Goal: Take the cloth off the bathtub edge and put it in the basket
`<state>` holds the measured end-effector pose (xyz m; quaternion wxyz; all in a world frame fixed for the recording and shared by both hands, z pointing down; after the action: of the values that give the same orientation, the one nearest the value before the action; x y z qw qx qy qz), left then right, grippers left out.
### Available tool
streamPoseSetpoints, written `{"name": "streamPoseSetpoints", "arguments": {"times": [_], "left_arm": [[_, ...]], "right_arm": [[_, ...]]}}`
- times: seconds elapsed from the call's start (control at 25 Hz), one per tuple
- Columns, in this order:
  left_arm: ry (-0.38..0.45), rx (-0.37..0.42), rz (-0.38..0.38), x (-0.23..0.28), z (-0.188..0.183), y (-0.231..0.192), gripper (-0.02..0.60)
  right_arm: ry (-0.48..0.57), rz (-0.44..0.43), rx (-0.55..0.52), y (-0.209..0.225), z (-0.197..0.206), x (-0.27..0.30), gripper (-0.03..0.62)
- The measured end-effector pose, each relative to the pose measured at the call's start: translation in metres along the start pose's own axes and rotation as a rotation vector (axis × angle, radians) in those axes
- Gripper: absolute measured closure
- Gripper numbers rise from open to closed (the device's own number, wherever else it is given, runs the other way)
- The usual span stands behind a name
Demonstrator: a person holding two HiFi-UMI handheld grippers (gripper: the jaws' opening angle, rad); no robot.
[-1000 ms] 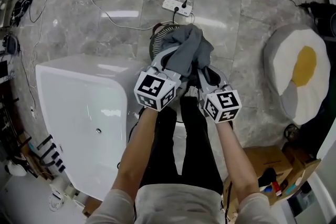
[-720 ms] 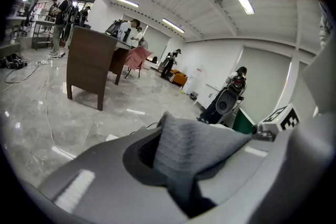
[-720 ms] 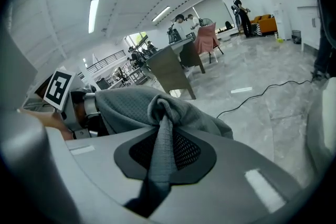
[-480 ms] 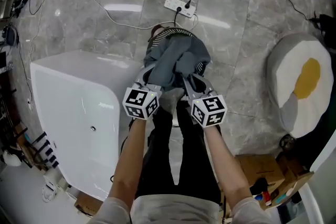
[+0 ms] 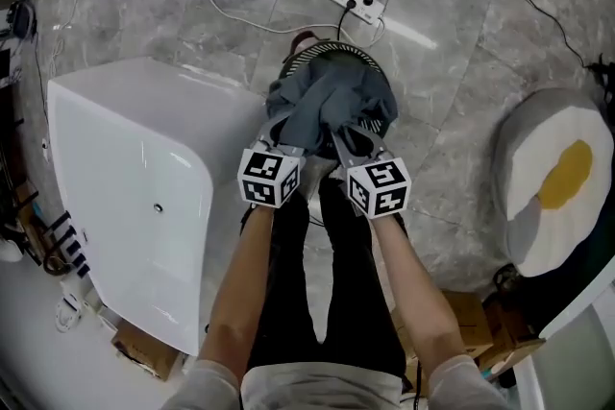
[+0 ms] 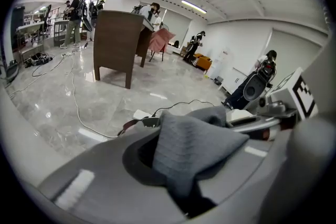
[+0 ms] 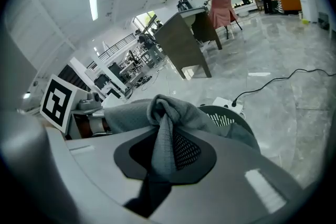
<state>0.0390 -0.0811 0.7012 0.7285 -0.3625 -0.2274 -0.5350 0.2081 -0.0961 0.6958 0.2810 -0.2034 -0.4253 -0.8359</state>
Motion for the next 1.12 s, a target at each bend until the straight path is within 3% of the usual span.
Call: {"name": "streamPoseSetpoints", "arguments": {"times": [0.36,0.84,0.96,1.12], "left_arm": [[-0.064,-0.061,0.012,0.047,0.043,0.001,0.469],[-0.090,-0.023,0.049,0.114,0.093,-0.025,0.466],[-0.110,0.021,0.059,0.129,0.101,-0.027,0.422],[-0.134,0.042,0.058,0.118,0.104,-0.028,0.381]], "right_arm": [[-0.090,0.096,0.014,0.059,0.027,0.016,0.557],[-0.109,0.154,-0.022,0.107,0.053,0.055,0.557],[-0.124,0.184,-0.079,0.108,0.053,0.060,0.491],[-0.115,0.184,-0.090,0.094,0.050,0.050,0.490]]}}
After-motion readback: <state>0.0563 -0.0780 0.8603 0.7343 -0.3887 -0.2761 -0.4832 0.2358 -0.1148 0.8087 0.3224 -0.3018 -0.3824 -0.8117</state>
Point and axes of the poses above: the fingertips, and each gripper's own axes: x forward along the fingers, y to its right, z out of its underside, the point moved 9 cm from there along -x, backward along the fingers, and after that the axes turned 4 degrees about -z, right-handed, at the moved point
